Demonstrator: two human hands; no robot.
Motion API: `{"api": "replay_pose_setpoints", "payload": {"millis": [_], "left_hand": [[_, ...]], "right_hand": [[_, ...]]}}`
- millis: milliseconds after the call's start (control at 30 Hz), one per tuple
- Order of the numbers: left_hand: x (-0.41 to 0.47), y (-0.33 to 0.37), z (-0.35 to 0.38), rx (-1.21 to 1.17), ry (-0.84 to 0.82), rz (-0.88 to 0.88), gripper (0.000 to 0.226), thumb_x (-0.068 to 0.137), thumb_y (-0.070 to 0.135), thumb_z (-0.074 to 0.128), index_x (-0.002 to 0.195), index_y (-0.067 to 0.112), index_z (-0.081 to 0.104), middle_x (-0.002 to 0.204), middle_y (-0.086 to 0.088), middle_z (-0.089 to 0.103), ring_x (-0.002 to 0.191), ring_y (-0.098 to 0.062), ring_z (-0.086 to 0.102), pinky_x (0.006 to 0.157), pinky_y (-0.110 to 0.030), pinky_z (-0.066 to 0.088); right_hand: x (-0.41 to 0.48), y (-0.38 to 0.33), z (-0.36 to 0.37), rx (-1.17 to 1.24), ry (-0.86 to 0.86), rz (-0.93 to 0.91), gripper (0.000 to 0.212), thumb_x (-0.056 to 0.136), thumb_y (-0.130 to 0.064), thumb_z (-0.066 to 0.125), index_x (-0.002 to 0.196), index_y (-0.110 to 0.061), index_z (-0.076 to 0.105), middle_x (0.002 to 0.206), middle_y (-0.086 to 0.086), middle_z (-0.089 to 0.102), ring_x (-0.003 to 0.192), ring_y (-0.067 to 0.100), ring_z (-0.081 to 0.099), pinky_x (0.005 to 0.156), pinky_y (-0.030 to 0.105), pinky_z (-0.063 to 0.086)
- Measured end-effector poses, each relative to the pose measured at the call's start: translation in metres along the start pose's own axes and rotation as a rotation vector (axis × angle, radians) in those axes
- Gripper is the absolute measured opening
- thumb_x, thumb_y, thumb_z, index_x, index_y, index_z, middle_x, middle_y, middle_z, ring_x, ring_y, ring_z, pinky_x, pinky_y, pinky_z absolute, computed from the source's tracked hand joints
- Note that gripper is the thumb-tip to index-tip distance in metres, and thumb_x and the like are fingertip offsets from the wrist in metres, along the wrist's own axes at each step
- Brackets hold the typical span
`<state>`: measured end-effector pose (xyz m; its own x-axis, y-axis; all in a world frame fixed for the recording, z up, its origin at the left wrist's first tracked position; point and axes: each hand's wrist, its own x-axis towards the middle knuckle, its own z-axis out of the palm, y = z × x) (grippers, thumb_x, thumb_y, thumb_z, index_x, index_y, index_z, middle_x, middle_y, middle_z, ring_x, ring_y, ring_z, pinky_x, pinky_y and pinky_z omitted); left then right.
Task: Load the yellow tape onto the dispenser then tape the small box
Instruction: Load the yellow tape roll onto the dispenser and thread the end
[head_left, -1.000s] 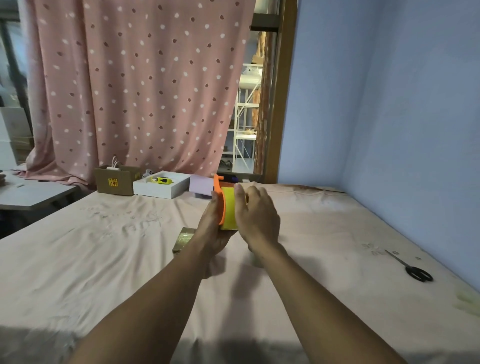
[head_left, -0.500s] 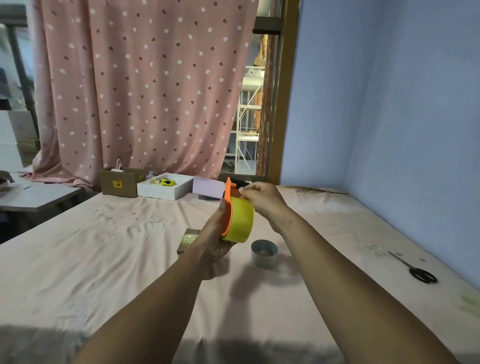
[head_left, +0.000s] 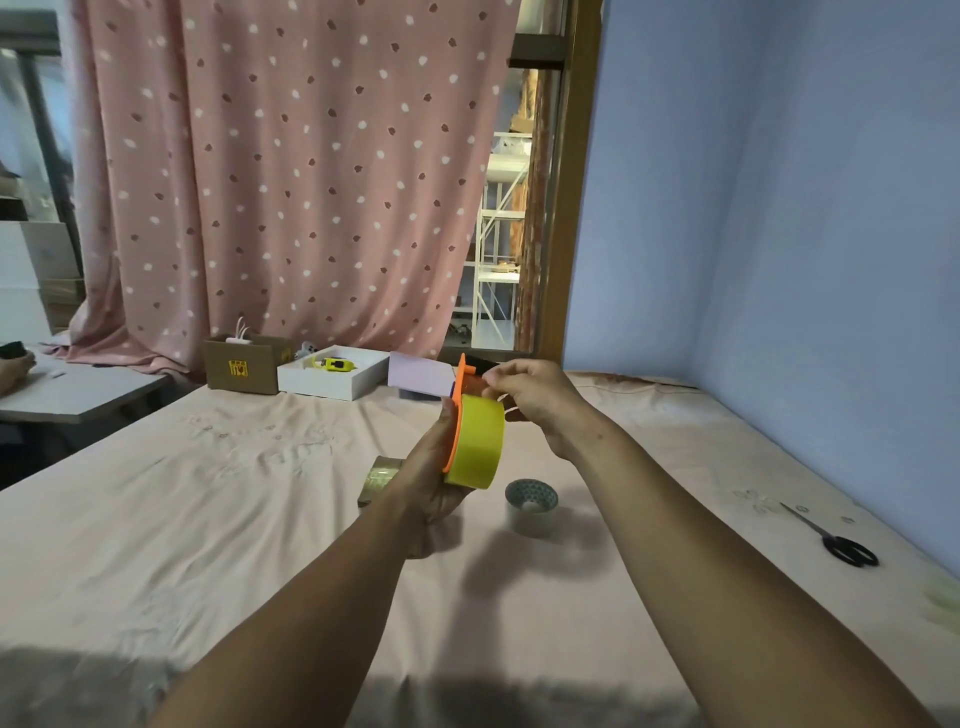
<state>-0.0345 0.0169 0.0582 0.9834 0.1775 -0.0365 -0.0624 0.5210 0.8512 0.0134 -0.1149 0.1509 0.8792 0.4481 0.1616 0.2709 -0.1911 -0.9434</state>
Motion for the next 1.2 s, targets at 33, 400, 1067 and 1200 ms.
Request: {"api": "replay_pose_setpoints", "payload": {"millis": [33, 400, 1067, 1200], "left_hand": [[-0.001, 0.0, 0.001, 0.006, -0.005, 0.006, 0.071, 0.092, 0.067, 0.041, 0.136, 0.013, 0.054, 0.089, -0.006, 0.078, 0.068, -0.018, 0.073, 0.059, -0.028, 0.058], [0.001, -0.003, 0.004, -0.017, -0.019, 0.009, 0.063, 0.098, 0.064, 0.037, 0.124, 0.011, 0.06, 0.086, -0.007, 0.076, 0.068, -0.018, 0.07, 0.061, -0.029, 0.056], [0.004, -0.005, 0.017, -0.042, 0.026, 0.048, 0.055, 0.101, 0.06, 0.04, 0.128, 0.016, 0.061, 0.082, -0.003, 0.077, 0.063, -0.016, 0.071, 0.059, -0.028, 0.057], [0.006, -0.008, 0.013, -0.049, 0.021, 0.016, 0.053, 0.1, 0.062, 0.04, 0.124, 0.019, 0.061, 0.08, -0.004, 0.076, 0.063, -0.017, 0.07, 0.062, -0.029, 0.057]], "right_hand": [[0.0, 0.001, -0.001, -0.002, -0.001, 0.002, 0.012, 0.096, -0.016, 0.066, 0.103, -0.014, 0.075, 0.099, 0.006, 0.074, 0.098, 0.024, 0.068, 0.089, 0.043, 0.057], [0.0, -0.002, -0.005, 0.084, 0.04, 0.06, 0.016, 0.089, -0.004, 0.07, 0.102, -0.012, 0.075, 0.098, 0.006, 0.072, 0.09, 0.021, 0.065, 0.087, 0.041, 0.059], [-0.006, 0.02, 0.001, -0.192, 0.331, -0.382, 0.008, 0.097, -0.018, 0.064, 0.094, -0.023, 0.058, 0.091, -0.01, 0.065, 0.084, 0.015, 0.064, 0.07, 0.032, 0.053], [-0.007, 0.021, -0.001, -0.054, 0.219, -0.333, 0.007, 0.099, -0.021, 0.058, 0.106, -0.023, 0.061, 0.107, -0.002, 0.069, 0.098, 0.018, 0.065, 0.082, 0.031, 0.052]]}}
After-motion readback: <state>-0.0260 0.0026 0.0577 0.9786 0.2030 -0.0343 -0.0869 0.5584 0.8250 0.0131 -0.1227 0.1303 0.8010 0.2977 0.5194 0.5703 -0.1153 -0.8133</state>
